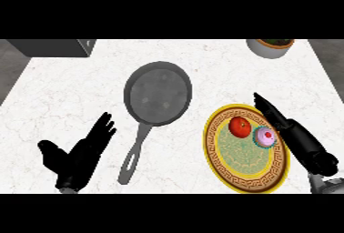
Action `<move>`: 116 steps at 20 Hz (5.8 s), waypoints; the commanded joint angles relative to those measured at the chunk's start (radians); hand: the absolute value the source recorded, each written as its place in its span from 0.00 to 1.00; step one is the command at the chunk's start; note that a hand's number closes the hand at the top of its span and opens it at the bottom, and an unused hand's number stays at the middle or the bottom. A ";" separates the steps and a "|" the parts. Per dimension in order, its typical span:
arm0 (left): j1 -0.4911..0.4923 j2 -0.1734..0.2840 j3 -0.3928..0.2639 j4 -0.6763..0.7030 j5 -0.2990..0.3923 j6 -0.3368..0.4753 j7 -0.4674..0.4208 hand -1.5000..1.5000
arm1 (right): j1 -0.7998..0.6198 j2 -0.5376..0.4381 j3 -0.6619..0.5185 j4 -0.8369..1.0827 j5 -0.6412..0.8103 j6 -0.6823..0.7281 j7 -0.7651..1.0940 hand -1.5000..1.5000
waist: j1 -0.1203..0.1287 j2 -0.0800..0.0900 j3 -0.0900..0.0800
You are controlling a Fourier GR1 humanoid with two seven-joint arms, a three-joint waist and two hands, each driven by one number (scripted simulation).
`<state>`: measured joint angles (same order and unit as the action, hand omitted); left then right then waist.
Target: Pick the cupcake from the plate and place it in the pan
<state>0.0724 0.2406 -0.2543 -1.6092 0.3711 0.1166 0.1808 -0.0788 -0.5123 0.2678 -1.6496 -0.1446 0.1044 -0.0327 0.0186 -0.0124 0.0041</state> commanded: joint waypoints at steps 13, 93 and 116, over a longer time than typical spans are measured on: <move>0.053 0.247 0.095 -0.013 -0.272 0.090 -0.078 0.50 | 0.237 0.156 -0.402 0.051 0.166 -0.783 0.310 0.00 | -0.063 0.001 -0.009; 0.006 0.095 0.153 -0.032 -0.421 -0.009 -0.008 0.50 | -0.378 0.052 0.110 0.501 0.237 0.010 1.245 0.00 | -0.016 0.011 -0.004; 0.010 0.057 0.197 -0.025 -0.453 -0.074 -0.024 0.50 | -0.316 0.046 0.250 0.374 0.676 -0.039 0.872 1.00 | -0.014 0.011 -0.004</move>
<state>0.0940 0.2872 -0.0684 -1.6207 -0.1052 0.0696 0.1343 -0.3899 -0.4139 0.4465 -1.2529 0.3956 0.1018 0.9029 0.0080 -0.0012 -0.0007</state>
